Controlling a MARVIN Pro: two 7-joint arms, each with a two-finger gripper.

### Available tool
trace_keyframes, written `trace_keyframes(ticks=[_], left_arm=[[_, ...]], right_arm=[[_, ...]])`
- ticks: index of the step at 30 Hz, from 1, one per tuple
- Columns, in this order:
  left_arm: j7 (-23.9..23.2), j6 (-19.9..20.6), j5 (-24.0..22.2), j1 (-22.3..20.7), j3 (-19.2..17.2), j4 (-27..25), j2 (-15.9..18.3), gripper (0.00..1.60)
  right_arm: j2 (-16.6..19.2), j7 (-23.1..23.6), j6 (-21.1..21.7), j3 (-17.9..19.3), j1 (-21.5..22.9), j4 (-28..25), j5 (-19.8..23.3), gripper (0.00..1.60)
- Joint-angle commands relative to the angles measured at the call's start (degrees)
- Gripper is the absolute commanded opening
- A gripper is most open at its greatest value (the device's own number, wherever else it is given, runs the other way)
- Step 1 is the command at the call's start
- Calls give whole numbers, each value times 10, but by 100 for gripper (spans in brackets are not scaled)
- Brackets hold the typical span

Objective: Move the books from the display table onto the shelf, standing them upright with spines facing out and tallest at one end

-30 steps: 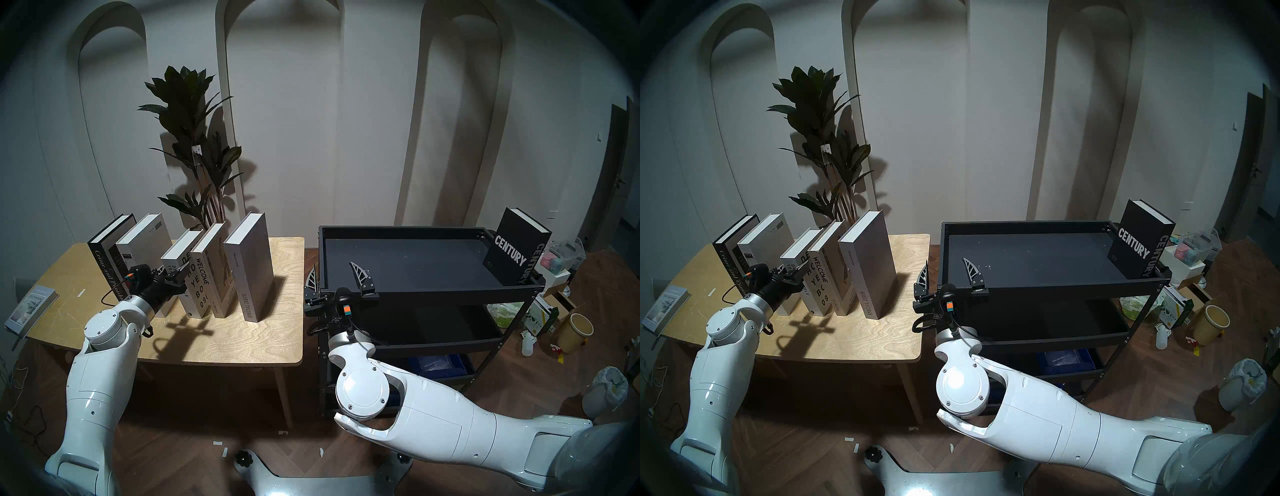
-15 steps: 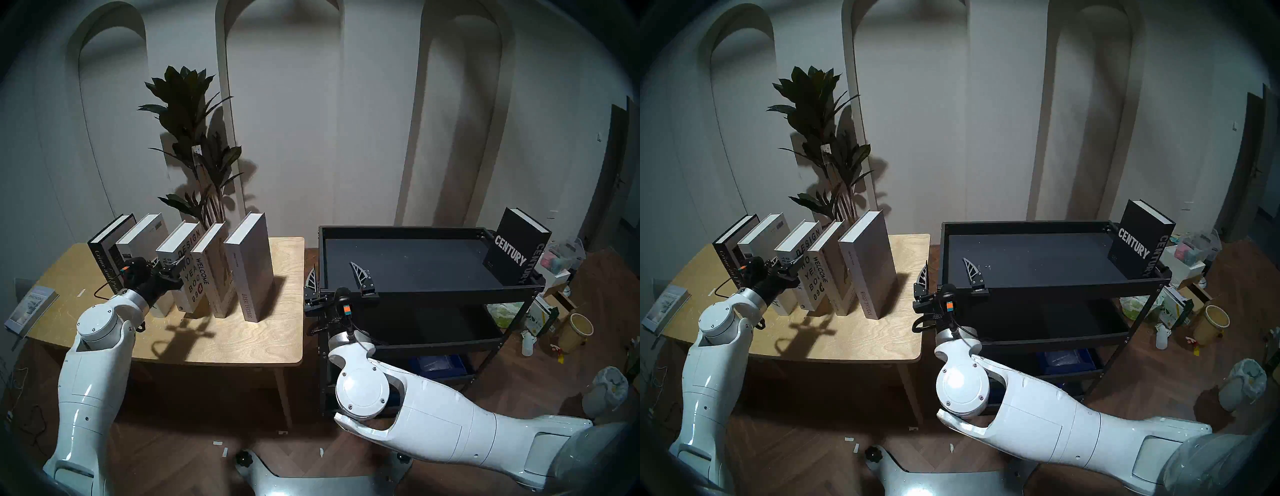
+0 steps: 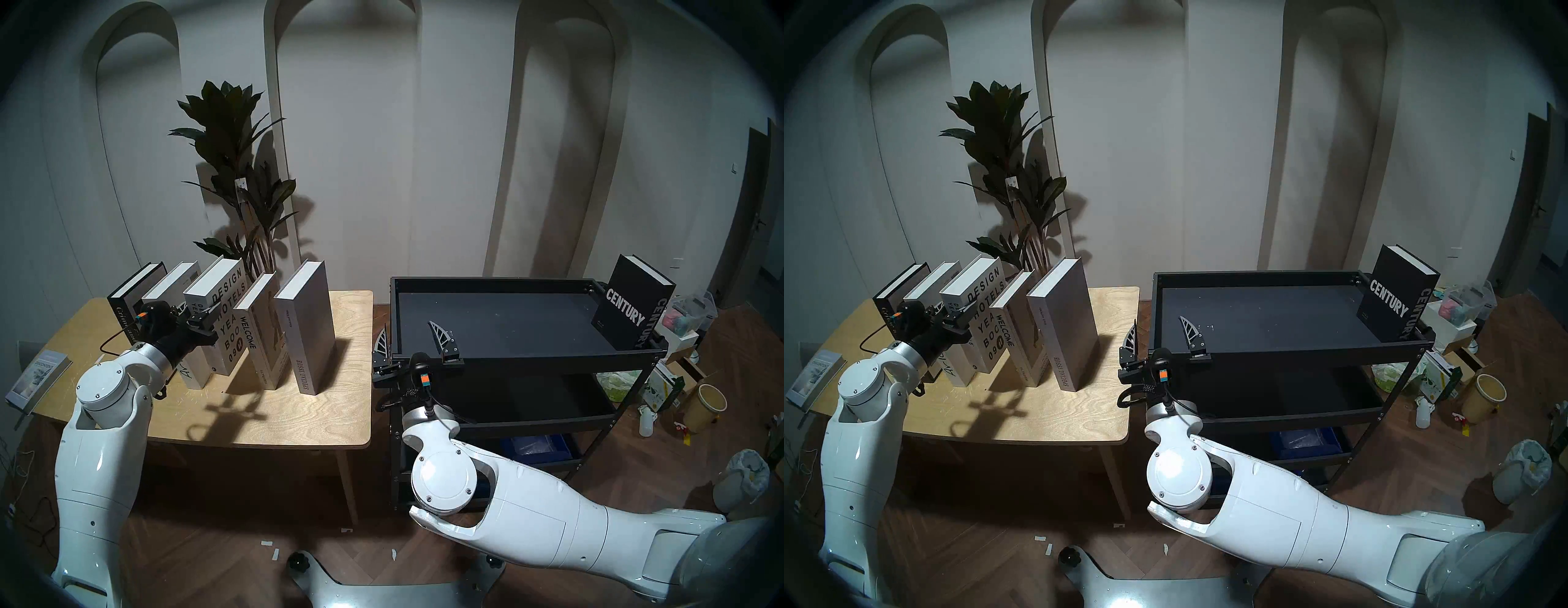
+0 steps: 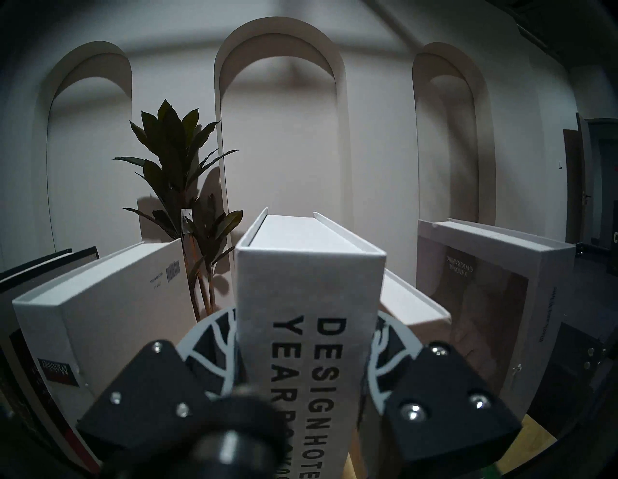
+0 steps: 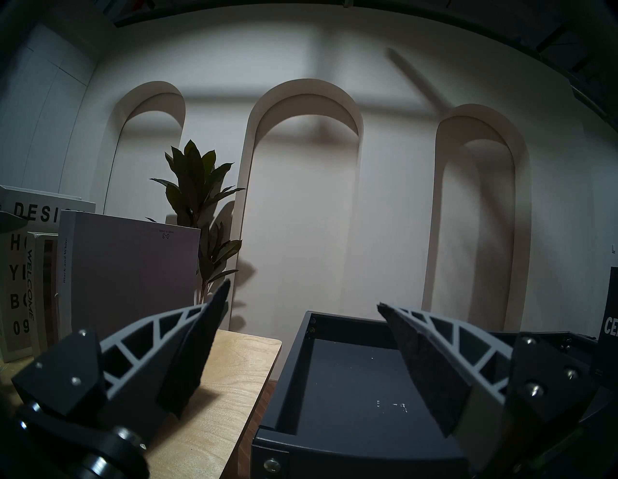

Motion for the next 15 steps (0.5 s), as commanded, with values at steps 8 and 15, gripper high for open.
trace_keyframes(ticks=[8, 15], left_arm=[[3, 33, -17, 2, -33, -94, 13, 0], [7, 41, -9, -13, -33, -110, 27, 0]], right_arm=[[-2, 1, -1, 1, 3, -10, -1, 160], [-2, 1, -1, 1, 3, -9, -1, 160]])
